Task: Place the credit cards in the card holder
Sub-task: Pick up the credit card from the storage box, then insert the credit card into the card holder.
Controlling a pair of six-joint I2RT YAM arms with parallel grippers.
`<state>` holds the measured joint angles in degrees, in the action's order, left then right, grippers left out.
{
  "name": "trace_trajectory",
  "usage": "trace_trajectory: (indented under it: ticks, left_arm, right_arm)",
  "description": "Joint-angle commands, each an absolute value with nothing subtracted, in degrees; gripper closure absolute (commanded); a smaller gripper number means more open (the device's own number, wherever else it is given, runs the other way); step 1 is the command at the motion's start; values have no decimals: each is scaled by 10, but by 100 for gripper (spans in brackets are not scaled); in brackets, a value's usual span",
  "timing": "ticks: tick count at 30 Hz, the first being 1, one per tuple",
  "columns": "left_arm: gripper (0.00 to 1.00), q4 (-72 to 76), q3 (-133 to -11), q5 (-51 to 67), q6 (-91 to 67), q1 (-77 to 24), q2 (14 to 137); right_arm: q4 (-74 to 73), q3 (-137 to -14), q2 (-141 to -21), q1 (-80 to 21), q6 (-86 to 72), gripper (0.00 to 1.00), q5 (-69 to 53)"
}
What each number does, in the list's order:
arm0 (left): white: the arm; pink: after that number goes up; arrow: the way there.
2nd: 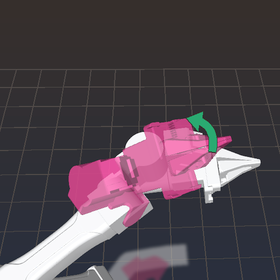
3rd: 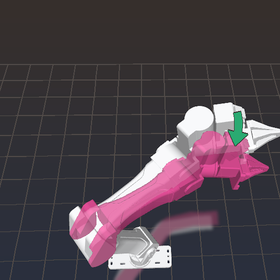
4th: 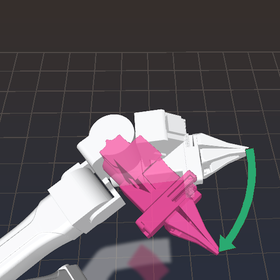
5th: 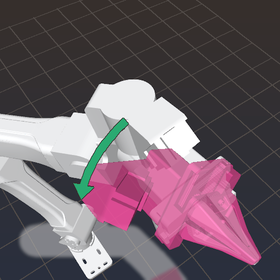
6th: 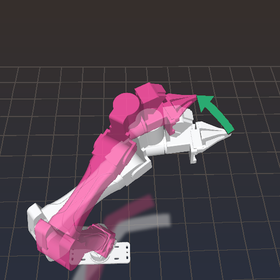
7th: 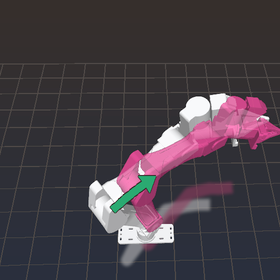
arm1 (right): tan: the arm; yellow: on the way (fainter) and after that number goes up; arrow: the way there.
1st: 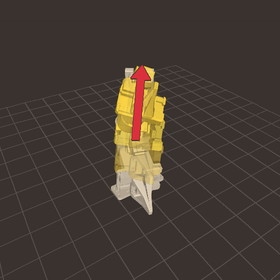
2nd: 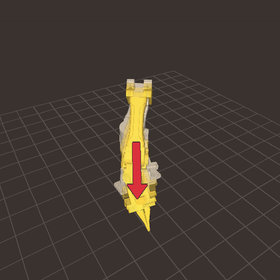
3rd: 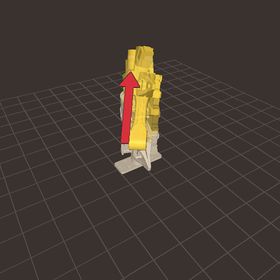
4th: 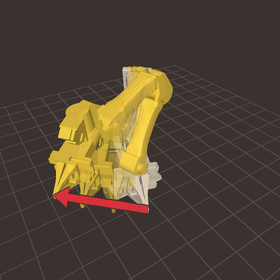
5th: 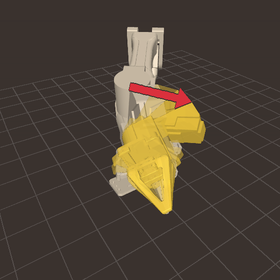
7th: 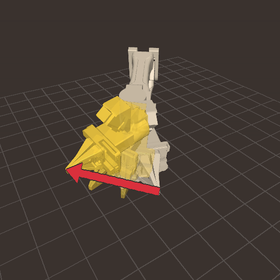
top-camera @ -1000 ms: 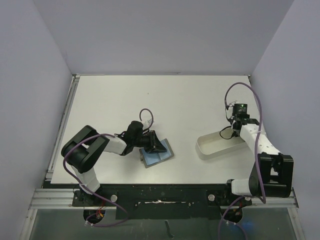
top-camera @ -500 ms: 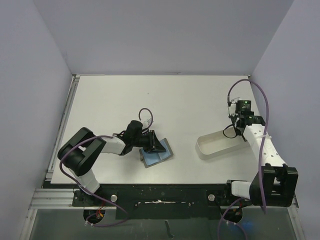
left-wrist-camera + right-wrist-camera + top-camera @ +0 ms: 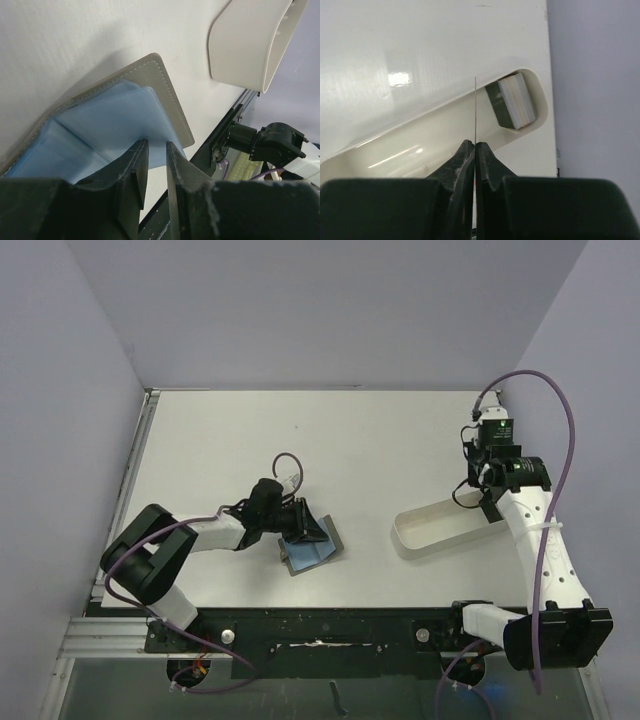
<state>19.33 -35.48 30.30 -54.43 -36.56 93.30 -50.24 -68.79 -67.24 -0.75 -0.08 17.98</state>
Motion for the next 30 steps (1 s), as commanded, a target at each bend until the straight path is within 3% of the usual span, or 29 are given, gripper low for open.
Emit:
trace_trajectory:
  ticks: [1,11,19,30]
  left_arm:
    - [79,170,-388,273,-522,-366,900]
    - [79,133,-382,244,-531,-365,874]
    - [79,100,-386,218,-534,-365,853]
    - [79,74,-405,190,-534,-363,874]
  right_arm:
    - [-538,-731,-658,-51,-116,100,150]
    - [-472,-686,-617,-135,-249,100,30]
    - [-356,-637,-619,-268,-329,100,-70]
    - [-277,-623,-712,-434,-371,100,-57]
